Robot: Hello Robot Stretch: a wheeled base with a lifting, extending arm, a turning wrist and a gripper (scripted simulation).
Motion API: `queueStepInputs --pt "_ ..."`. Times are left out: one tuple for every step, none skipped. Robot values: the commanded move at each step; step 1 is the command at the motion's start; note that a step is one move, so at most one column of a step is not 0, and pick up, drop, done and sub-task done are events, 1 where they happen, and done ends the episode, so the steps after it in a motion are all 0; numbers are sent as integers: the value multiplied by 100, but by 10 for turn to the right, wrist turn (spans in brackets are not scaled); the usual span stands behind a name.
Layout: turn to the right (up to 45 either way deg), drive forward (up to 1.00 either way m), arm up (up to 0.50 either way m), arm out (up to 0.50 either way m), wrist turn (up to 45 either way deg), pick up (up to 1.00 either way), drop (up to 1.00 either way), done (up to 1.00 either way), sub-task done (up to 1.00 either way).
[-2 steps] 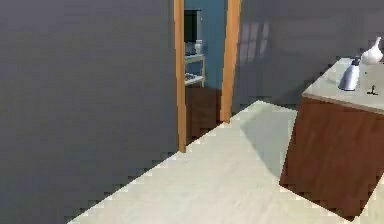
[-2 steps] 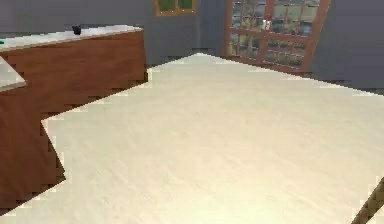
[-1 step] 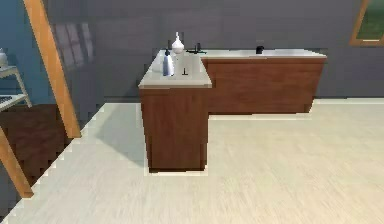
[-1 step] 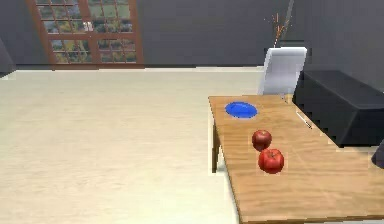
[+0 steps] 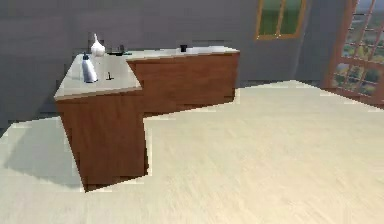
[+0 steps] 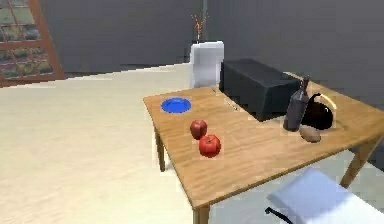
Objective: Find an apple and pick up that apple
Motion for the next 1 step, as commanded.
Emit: queueStepInputs --pt "450 0 0 0 0 0 0 0 0"
